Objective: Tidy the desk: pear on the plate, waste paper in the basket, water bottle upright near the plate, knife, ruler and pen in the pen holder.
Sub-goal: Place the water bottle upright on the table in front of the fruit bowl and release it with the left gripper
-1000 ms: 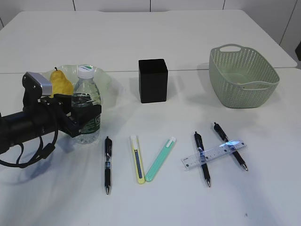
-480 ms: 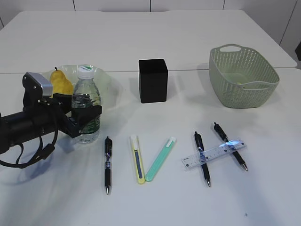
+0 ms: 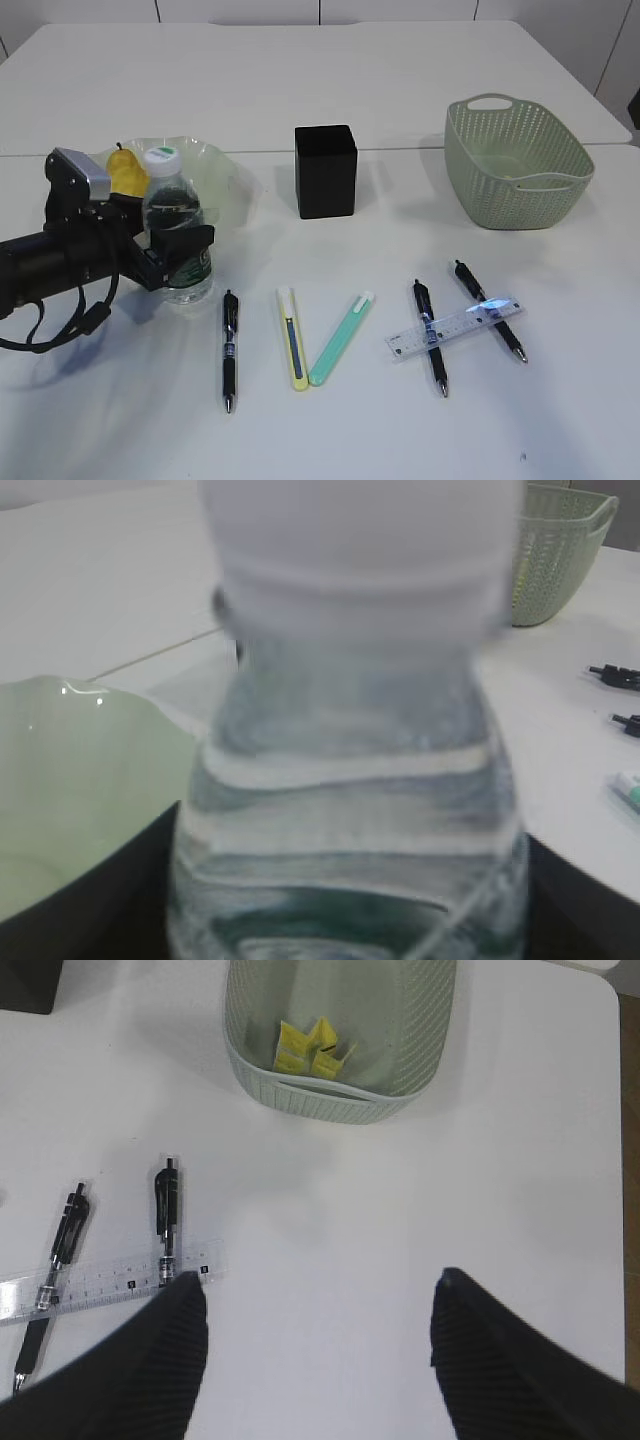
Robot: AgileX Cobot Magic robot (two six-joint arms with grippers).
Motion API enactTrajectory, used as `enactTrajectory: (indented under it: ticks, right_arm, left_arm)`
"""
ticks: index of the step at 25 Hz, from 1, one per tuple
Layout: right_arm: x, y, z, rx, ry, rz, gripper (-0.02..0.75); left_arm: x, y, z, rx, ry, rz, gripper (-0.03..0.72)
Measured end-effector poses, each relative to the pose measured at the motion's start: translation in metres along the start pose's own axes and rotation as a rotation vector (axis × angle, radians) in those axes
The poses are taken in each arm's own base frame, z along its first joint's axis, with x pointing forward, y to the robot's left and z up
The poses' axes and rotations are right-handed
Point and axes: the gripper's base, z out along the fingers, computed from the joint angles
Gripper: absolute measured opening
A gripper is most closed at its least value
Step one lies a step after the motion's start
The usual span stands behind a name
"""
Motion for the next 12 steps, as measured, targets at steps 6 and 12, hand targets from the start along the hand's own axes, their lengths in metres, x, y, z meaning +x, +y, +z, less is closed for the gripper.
enactTrajectory:
  ticks: [6, 12]
  right_arm:
    - [0.000, 0.000, 0.000, 0.000, 0.000, 0.000, 0.519]
    - [0.000, 0.000, 0.000, 0.000, 0.000, -0.002, 0.519]
  left_arm:
    - [-0.009, 0.000, -0.001, -0.001, -0.019, 0.019, 0.595]
    - [-0.029, -0.001, -0.005, -0.005, -0.062, 0.058, 0.599]
